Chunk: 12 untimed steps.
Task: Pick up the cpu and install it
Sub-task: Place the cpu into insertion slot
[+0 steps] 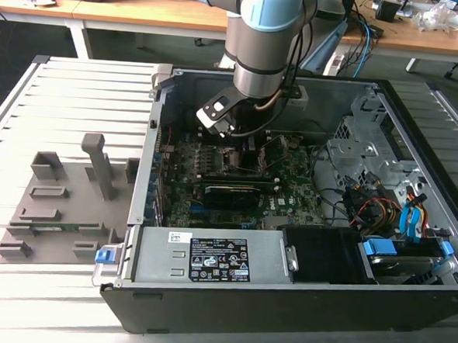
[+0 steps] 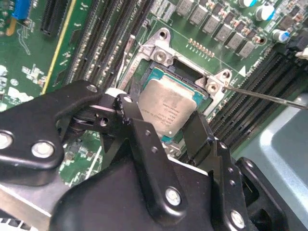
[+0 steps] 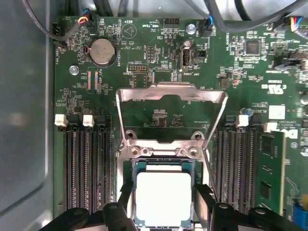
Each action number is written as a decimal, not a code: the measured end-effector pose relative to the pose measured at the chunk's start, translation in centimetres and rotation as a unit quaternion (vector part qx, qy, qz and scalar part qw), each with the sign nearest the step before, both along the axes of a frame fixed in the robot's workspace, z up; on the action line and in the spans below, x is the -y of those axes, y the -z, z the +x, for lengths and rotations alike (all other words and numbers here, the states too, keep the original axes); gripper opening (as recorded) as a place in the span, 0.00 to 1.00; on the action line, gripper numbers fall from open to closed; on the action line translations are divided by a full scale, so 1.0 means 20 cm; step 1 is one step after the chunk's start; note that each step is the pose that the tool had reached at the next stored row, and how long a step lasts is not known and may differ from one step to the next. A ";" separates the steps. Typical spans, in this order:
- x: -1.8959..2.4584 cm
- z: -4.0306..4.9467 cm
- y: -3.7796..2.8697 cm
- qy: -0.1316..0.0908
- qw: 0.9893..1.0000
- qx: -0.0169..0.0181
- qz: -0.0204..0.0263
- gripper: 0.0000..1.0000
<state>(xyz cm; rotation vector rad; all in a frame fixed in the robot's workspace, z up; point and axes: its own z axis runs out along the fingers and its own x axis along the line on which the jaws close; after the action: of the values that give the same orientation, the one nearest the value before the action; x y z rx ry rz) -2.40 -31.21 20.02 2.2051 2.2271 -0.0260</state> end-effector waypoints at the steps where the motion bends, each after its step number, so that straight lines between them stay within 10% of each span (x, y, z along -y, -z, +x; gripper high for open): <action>1: 0.000 0.000 -0.022 0.000 1.000 0.000 0.000 0.62; 12: -0.001 0.000 -0.238 0.000 1.000 0.000 0.000 0.11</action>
<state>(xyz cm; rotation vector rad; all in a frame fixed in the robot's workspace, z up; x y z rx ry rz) -2.40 -31.19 24.78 2.2046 2.2268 -0.0248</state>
